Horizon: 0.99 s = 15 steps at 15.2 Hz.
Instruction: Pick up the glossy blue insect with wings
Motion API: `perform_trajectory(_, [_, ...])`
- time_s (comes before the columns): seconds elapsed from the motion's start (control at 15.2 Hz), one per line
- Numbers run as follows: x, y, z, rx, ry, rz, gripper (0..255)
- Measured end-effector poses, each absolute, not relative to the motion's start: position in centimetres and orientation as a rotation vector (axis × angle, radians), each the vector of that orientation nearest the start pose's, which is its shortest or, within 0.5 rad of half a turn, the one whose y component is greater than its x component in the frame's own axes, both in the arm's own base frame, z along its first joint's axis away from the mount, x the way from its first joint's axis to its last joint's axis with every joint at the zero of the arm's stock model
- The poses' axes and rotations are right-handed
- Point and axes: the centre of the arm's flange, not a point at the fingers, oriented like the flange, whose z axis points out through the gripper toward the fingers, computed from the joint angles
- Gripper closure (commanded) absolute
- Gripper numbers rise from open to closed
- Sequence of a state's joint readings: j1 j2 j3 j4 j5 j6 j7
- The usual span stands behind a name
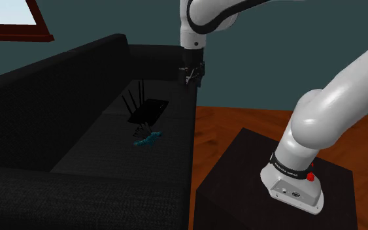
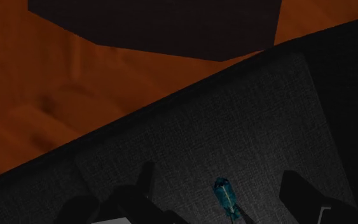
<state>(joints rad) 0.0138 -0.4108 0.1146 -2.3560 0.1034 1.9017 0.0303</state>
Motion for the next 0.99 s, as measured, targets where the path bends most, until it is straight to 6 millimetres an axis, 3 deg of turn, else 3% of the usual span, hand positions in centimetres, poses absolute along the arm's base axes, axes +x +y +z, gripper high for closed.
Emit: perform_trajectory(0.99, [55.0, 15.9, 35.8, -3.094, -0.196, 0.178, 0])
